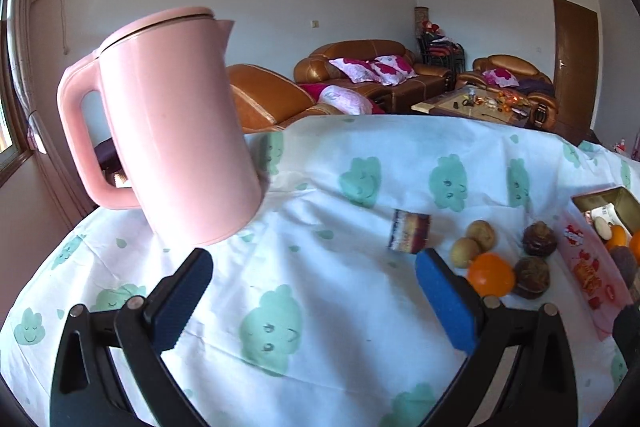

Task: Organize fruits
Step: 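Grasp the dark brown round fruit with the right gripper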

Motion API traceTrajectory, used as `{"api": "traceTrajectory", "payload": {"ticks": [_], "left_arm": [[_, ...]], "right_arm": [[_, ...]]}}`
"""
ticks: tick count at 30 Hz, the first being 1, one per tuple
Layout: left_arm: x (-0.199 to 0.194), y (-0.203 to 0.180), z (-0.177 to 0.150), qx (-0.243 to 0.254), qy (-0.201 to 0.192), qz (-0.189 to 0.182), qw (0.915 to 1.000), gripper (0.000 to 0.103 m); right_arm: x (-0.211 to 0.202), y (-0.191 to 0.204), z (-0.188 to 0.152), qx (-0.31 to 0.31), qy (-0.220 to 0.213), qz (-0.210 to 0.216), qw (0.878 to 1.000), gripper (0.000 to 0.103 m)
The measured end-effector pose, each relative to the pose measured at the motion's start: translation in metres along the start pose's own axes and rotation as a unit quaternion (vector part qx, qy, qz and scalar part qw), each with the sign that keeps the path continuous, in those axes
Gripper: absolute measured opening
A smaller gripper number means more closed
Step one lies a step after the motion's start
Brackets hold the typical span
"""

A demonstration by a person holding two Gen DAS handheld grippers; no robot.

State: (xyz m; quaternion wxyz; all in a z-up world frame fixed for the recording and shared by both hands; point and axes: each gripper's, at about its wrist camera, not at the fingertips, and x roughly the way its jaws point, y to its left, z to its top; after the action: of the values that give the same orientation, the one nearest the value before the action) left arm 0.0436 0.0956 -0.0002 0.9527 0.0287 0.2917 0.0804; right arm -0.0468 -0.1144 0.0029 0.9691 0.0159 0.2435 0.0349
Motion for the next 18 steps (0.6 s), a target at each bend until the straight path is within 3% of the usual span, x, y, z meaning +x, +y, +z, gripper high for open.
{"api": "traceTrajectory", "payload": {"ticks": [1, 4, 10, 18], "left_arm": [[0.004, 0.008, 0.001, -0.007, 0.007, 0.01, 0.9999, 0.103], [0.014, 0.03, 0.003, -0.033, 0.025, 0.03, 0.9987, 0.103], [0.023, 0.052, 0.004, -0.067, 0.051, 0.034, 0.9959, 0.103], [0.023, 0.054, 0.004, -0.075, 0.06, 0.023, 0.9951, 0.103]], "right_arm": [[0.005, 0.005, 0.0, -0.001, 0.01, 0.013, 1.0, 0.086], [0.029, 0.017, 0.002, 0.004, 0.056, 0.042, 0.998, 0.072], [0.078, 0.025, 0.011, 0.01, 0.121, 0.027, 0.992, 0.059], [0.118, 0.022, 0.011, -0.007, 0.189, 0.019, 0.982, 0.056]]}}
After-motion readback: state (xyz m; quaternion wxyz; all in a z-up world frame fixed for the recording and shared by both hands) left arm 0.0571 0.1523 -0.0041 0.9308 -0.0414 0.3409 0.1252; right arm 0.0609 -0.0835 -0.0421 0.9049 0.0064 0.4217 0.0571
